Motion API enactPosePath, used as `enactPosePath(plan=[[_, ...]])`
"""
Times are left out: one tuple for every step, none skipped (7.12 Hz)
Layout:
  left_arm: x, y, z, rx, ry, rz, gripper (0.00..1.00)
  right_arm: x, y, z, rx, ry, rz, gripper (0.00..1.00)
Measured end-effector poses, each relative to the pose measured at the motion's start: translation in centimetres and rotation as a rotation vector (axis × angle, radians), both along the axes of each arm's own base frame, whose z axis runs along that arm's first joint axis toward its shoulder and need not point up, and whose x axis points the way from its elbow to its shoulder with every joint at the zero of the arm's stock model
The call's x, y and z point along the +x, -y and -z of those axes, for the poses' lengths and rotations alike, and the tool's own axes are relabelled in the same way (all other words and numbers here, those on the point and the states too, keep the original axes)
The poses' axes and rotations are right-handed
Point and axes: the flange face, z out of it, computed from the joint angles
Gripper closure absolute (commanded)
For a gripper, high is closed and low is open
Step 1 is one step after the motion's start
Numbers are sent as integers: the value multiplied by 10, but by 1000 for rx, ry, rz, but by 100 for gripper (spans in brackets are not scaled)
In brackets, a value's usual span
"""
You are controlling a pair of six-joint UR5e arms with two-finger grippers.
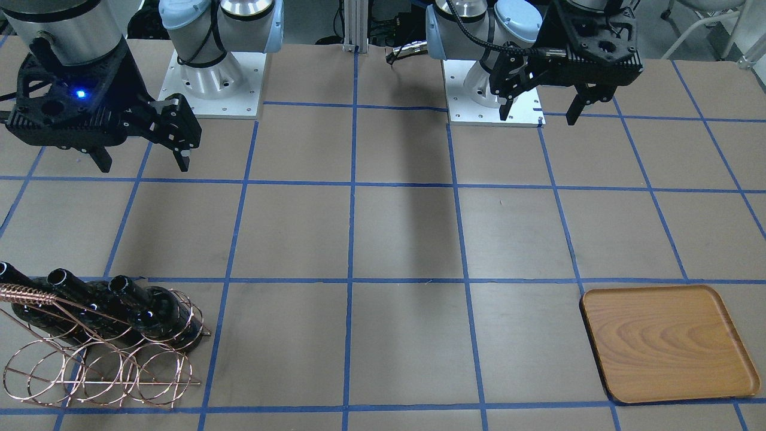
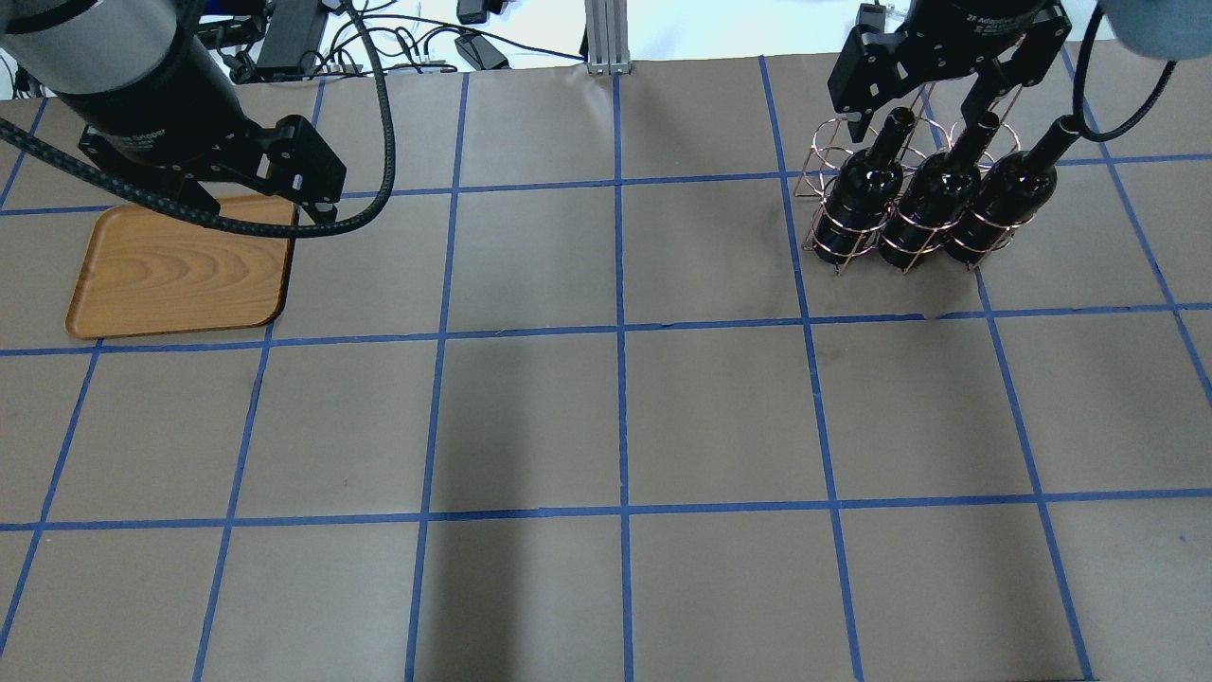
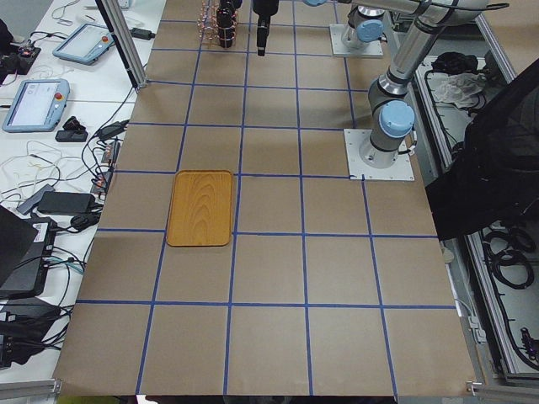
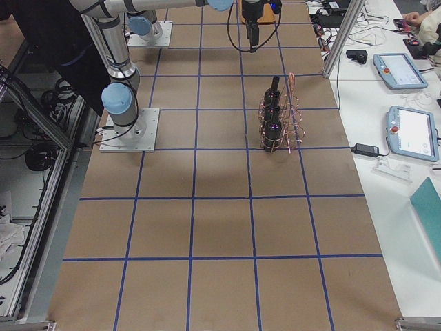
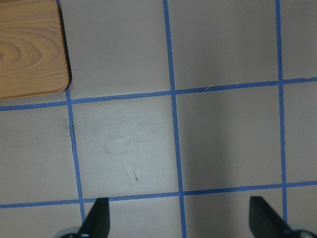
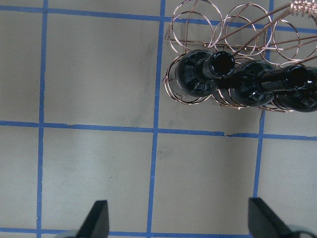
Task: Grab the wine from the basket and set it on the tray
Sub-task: 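Lower the right gripper over the bottles in the copper wire rack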
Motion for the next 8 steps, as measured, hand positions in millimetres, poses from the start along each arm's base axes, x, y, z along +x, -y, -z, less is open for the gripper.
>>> enactPosePath(plan=[[0, 0, 0, 0, 0, 0, 0, 0, 0, 2, 2, -1, -1, 0], [0, 0, 0, 0, 0, 0, 0, 0, 1, 4, 2, -1, -5, 0], [0, 0, 0, 0, -1, 0, 0, -2, 3, 11, 10, 0, -18, 0], [0, 0, 0, 0, -1, 0, 0, -11, 11, 26, 7, 2, -41, 0], [0, 0, 0, 0, -1, 0, 0, -34, 23, 47, 4, 1, -50, 0], [0, 0, 0, 0, 0, 0, 0, -66, 32, 72, 27, 3, -33, 0], [0, 0, 0, 0, 0, 0, 0, -93, 39, 93, 47, 5, -6, 0], [0, 0, 0, 0, 0, 0, 0, -107, 49, 108, 41, 2, 7, 0]])
